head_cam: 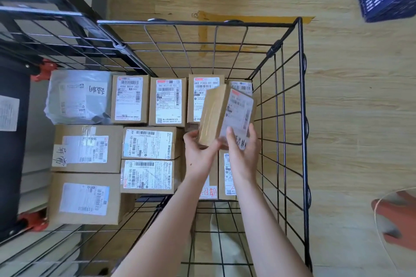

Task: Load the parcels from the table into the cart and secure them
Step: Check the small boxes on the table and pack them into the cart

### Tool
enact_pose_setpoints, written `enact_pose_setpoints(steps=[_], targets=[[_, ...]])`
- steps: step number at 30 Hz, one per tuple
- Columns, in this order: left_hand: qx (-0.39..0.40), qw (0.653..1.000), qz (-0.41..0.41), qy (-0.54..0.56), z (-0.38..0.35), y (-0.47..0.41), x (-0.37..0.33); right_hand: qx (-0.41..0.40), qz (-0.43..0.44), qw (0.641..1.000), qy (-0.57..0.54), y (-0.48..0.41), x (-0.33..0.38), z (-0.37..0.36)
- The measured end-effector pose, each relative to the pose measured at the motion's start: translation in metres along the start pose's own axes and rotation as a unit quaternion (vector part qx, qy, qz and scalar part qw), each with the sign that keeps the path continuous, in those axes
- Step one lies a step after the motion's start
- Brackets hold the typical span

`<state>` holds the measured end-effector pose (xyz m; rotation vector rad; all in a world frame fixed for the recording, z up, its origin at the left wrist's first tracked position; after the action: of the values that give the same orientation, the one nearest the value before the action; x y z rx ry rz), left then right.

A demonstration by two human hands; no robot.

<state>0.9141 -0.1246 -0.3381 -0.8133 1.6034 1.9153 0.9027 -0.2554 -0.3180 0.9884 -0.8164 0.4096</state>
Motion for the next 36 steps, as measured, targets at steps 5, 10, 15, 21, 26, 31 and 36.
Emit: enact_pose_setpoints(steps=[5, 10, 15, 21, 26, 31, 36], targets=[[0.088, 0.991, 0.09, 0.034, 0.045, 0.011, 0.027, 0.012, -0.099, 0.995, -0.029, 0.008, -0.02, 0.006], [0.127, 0.984, 0.117, 0.051, 0.062, 0.007, 0.024, 0.03, -0.227, 0.952, -0.202, 0.011, -0.046, 0.004], [0.113, 0.991, 0.063, 0.04, 0.049, -0.006, 0.009, 0.032, -0.202, 0.945, -0.256, 0.012, -0.042, -0.001], [-0.011, 0.98, -0.169, -0.101, 0.012, -0.004, -0.044, 0.0, -0.138, 0.974, -0.18, 0.01, -0.03, -0.003], [-0.076, 0.96, -0.225, -0.145, -0.036, -0.011, -0.067, -0.012, -0.06, 0.982, -0.178, -0.008, -0.013, -0.004], [-0.105, 0.953, -0.224, -0.173, -0.064, -0.004, -0.06, -0.046, -0.051, 0.972, -0.226, -0.034, -0.029, -0.002], [-0.073, 0.948, -0.236, -0.202, -0.071, 0.001, -0.06, -0.056, -0.12, 0.959, -0.25, -0.031, -0.028, 0.0]])
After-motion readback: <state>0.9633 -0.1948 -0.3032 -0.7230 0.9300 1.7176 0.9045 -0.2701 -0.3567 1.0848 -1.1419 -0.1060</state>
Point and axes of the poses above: each hand's wrist, its own y-axis away from the middle knuckle, its own z-axis out of the back of the hand, x = y × z, the point moved 6 cm from there along -y, towards the middle knuckle, and after that the axes turned 1 degree about -z, right-handed, at the moved point
